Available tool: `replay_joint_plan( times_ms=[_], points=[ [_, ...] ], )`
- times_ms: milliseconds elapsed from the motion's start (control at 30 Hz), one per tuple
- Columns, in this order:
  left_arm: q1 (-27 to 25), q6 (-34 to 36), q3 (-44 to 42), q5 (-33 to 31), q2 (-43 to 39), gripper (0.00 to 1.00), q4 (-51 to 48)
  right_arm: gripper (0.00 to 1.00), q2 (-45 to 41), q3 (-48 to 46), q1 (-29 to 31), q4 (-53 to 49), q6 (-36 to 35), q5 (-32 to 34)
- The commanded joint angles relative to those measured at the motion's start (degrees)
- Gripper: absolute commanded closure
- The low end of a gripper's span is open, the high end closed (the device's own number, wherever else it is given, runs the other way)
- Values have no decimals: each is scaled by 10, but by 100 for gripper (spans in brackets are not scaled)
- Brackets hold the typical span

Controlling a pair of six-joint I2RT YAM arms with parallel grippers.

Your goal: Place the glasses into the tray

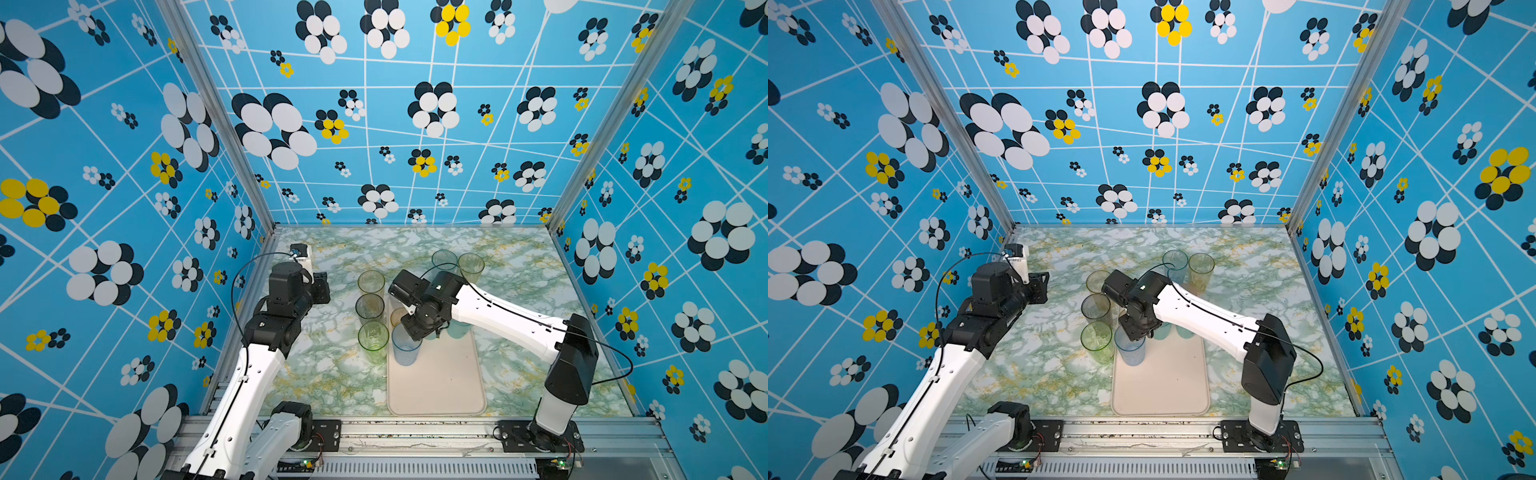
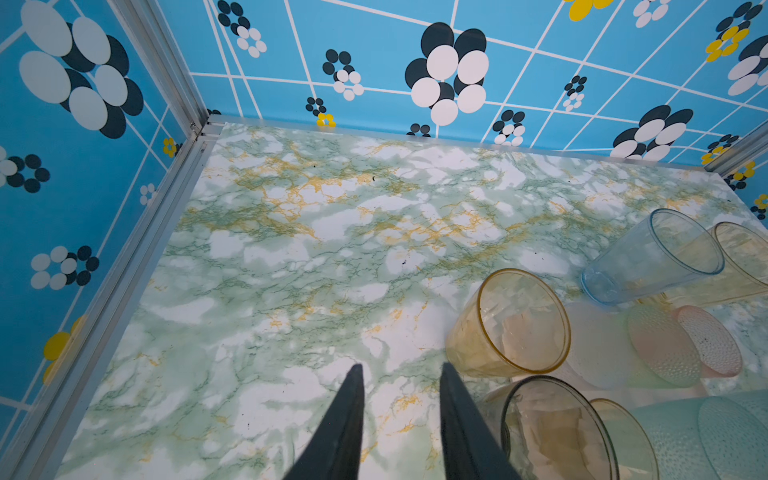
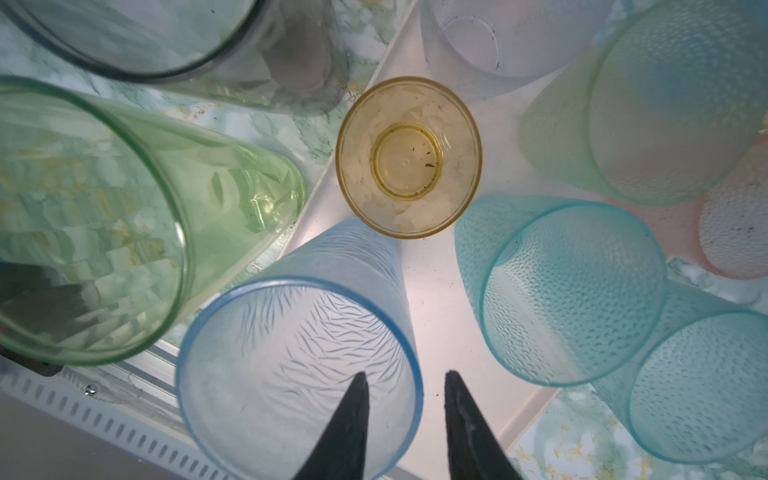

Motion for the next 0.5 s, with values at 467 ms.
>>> replay_joint_plan(
  times_ms=[467],
  points=[
    [7,16,17,-7,15,66,-14,74,-9,122,-3,10,-51,-34]
  ],
)
